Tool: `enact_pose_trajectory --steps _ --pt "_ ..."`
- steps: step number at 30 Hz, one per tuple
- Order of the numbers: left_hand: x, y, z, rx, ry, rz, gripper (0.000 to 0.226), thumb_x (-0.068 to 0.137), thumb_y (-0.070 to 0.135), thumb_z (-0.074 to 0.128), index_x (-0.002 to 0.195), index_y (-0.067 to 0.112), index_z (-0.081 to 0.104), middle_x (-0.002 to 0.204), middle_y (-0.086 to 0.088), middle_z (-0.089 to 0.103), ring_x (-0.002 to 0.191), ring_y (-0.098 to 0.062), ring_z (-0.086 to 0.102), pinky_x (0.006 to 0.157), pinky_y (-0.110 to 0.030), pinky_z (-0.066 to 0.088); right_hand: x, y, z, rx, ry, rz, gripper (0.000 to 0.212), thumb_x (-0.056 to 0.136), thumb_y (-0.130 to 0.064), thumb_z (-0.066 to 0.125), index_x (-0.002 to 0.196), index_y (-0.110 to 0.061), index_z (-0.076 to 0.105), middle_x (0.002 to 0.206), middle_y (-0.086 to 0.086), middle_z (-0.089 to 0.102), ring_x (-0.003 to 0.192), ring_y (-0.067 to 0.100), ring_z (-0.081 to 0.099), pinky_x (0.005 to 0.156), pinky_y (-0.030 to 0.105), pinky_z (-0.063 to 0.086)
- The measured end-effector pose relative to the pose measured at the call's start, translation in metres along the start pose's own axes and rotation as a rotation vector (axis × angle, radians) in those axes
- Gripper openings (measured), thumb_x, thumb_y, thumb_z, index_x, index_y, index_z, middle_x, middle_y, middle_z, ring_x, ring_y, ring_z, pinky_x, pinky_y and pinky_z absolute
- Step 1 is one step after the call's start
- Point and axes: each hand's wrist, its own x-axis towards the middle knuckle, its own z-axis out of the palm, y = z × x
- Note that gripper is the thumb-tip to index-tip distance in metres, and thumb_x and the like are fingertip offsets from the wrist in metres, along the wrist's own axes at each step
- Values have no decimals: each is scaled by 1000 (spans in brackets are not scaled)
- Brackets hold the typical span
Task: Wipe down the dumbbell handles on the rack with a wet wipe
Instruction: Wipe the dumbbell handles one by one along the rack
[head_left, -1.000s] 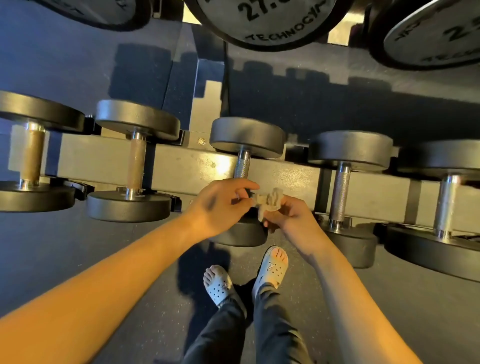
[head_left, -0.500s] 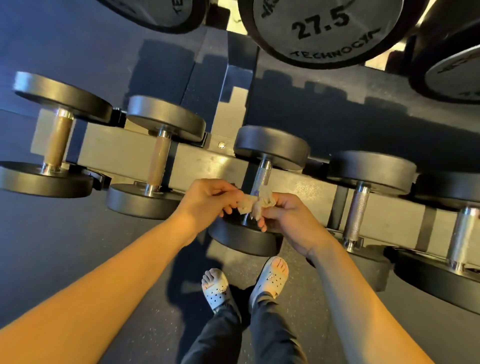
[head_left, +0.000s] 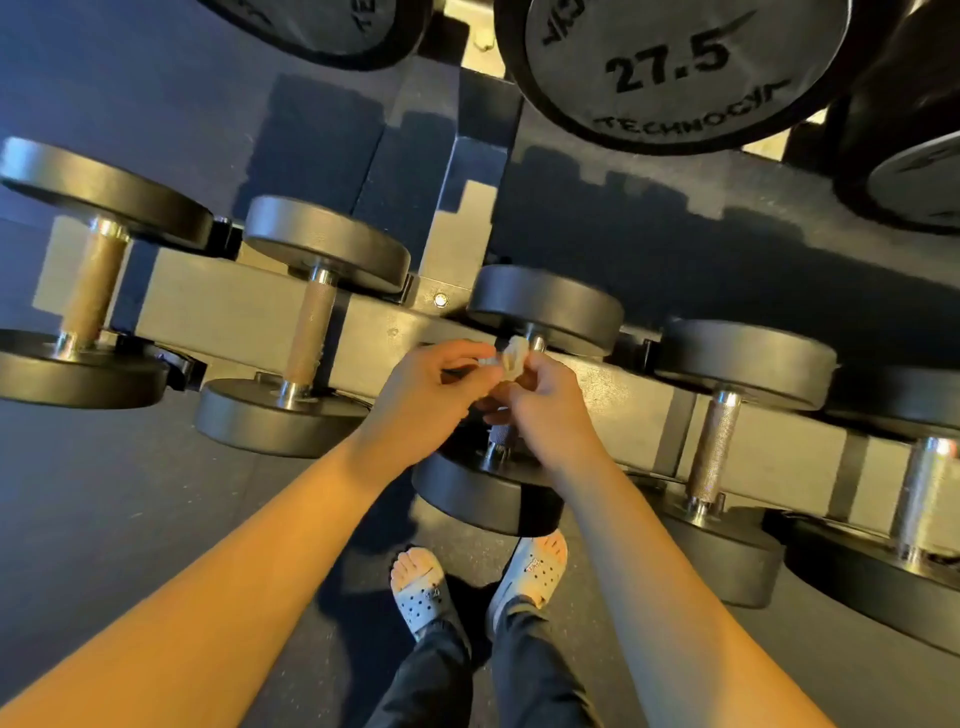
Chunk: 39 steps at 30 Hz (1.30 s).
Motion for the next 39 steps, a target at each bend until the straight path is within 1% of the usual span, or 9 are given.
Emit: enact_pose_trajectory --steps 4,8,11,14,22,25,28,31,39 --pt "24 9 10 2 142 -74 20 91 16 76 81 33 71 88 0 75 82 -18 73 81 -44 63 -4 -19 -20 -39 -84 21 32 98 5 52 119 -16 65 106 6 74 91 14 74 79 30 62" --pt "46 14 40 -273 353 -221 21 89 8 75 79 26 73 83 0 75 83 -17 74 84 -44 63 -7 -29 -54 -450 409 -317 17 99 -12 57 96 -26 67 88 -11 68 81 4 67 71 24 55" --pt "49 17 73 -213 408 -221 16 92 15 72 83 28 76 79 8 72 79 -6 67 80 -31 60 16 -32 -67 -526 669 -448 14 100 -30 58 106 -19 65 97 -8 63 90 4 60 79 24 51" --pt "51 20 87 -218 462 -257 14 97 18 67 88 26 73 73 14 62 71 0 58 69 -17 48 57 -29 -48 -388 588 -378 25 103 -38 51 105 -17 63 100 -2 61 95 13 60 86 36 53" --pt "94 1 54 -750 -111 -635 32 105 26 48 128 10 63 113 -17 73 94 -30 73 91 -47 59 81 -14 -32 -309 678 -390 45 100 -37 34 72 -11 57 68 7 56 68 24 55 67 51 49" --pt "79 3 67 -503 161 -530 22 102 20 56 111 7 71 90 -7 71 79 -18 66 75 -34 53 79 -17 -30 -335 678 -381 42 101 -37 33 68 -18 51 66 5 53 67 25 54 67 52 49" --pt "41 2 75 78 319 -49 21 99 14 59 83 13 73 70 8 62 65 -2 56 64 -15 41 79 -18 -32 -367 680 -383 40 103 -33 33 66 -24 47 67 3 52 67 23 54 67 51 49" --pt "34 0 77 484 387 203 14 98 17 61 99 18 75 95 5 69 92 -7 60 81 -18 44 79 -17 -34 -398 651 -400 41 103 -32 30 70 -20 50 69 1 51 69 21 53 68 49 48" --pt "52 -4 91 86 518 -116 29 90 23 72 116 19 60 105 3 69 96 -12 67 83 -34 59 83 -13 -42 -502 585 -469 39 105 -30 28 75 -19 50 70 -2 48 69 19 52 68 48 49"
